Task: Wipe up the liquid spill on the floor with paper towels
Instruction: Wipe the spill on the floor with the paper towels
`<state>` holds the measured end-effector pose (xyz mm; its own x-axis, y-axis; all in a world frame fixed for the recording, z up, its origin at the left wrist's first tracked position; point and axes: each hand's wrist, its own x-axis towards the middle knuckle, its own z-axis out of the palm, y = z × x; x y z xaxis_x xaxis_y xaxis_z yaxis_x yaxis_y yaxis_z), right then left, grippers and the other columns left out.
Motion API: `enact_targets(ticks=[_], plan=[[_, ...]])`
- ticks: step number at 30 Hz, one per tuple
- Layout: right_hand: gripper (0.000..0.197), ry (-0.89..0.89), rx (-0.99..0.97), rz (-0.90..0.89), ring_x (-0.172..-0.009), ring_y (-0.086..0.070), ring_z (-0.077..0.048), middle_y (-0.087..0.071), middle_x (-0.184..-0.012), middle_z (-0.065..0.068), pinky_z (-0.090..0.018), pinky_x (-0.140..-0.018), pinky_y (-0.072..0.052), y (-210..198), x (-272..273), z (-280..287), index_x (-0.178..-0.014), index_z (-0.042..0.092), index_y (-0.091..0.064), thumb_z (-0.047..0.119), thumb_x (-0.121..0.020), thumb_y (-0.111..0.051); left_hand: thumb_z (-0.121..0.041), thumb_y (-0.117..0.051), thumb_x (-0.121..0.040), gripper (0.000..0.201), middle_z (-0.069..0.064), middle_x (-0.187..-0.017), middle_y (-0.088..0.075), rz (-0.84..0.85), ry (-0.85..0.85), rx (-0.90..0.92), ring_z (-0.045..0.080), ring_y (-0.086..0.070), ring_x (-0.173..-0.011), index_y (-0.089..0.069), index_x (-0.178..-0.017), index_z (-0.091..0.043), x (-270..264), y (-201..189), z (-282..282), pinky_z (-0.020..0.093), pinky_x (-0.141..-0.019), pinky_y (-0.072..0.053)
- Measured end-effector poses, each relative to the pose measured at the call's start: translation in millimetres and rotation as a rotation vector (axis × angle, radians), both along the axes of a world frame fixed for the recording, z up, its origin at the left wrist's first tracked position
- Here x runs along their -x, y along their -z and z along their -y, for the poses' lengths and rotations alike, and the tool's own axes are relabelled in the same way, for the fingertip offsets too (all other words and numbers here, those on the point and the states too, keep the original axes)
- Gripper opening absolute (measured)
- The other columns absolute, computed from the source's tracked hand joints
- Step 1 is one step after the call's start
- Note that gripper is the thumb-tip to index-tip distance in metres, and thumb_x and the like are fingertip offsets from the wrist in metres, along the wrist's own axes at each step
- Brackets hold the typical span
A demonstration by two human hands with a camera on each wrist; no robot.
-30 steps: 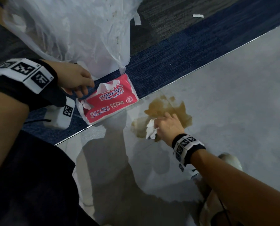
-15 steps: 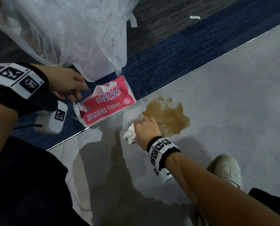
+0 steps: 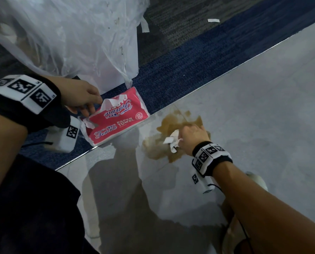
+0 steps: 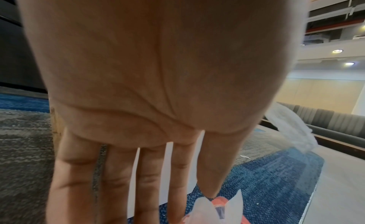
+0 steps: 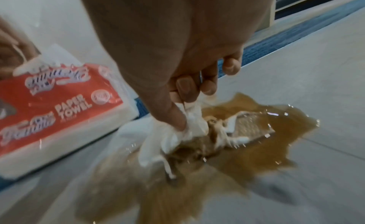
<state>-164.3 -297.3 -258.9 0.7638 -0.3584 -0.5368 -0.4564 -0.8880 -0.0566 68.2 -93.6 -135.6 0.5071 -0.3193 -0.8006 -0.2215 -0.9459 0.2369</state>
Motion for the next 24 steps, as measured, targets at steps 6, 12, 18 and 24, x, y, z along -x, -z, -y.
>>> enact_targets(ticks=[6, 12, 18, 24], plan=[[0.023, 0.022, -0.089, 0.115, -0.109, -0.054, -0.026, -0.062, -0.113, -0.006, -0.039, -0.099, -0.036, -8, -26, -1, -0.107, 0.021, -0.063, 0.028, -0.087, -0.058, -0.03, -0.039, -0.1, 0.031, 0.009, -0.092, -0.068, -0.011, 0.017, 0.004, 0.023, -0.063, -0.075, -0.056, -0.115, -0.008, 1, 0, 3, 0.028, -0.063, -0.045], [0.021, 0.014, -0.038, 0.159, -0.106, -0.055, -0.026, -0.065, -0.109, -0.006, -0.04, -0.1, -0.034, 15, -44, -14, -0.109, 0.02, -0.063, 0.027, -0.09, -0.055, -0.029, -0.04, -0.1, 0.029, 0.006, -0.084, -0.068, -0.016, -0.017, -0.009, 0.021, -0.063, -0.072, -0.054, -0.118, -0.011, 0, 1, -4, 0.027, -0.063, -0.043], [0.018, -0.011, 0.06, 0.218, -0.103, -0.056, -0.025, -0.066, -0.096, -0.003, -0.039, -0.095, -0.033, 29, -40, -19, -0.099, 0.02, -0.065, 0.027, -0.089, -0.051, -0.029, -0.041, -0.1, 0.029, 0.007, -0.086, -0.069, -0.01, -0.025, -0.005, 0.022, -0.063, -0.073, -0.055, -0.117, -0.011, 0, 0, -1, 0.026, -0.062, -0.043], [0.015, -0.004, 0.124, 0.184, -0.109, -0.052, -0.027, -0.065, -0.103, -0.007, -0.042, -0.099, -0.031, 24, -38, -6, -0.095, 0.017, -0.063, 0.021, -0.086, -0.052, -0.03, -0.041, -0.1, 0.029, 0.011, -0.099, -0.069, -0.008, -0.001, 0.004, 0.024, -0.064, -0.079, -0.057, -0.114, -0.011, 2, 0, 1, 0.027, -0.063, -0.046]])
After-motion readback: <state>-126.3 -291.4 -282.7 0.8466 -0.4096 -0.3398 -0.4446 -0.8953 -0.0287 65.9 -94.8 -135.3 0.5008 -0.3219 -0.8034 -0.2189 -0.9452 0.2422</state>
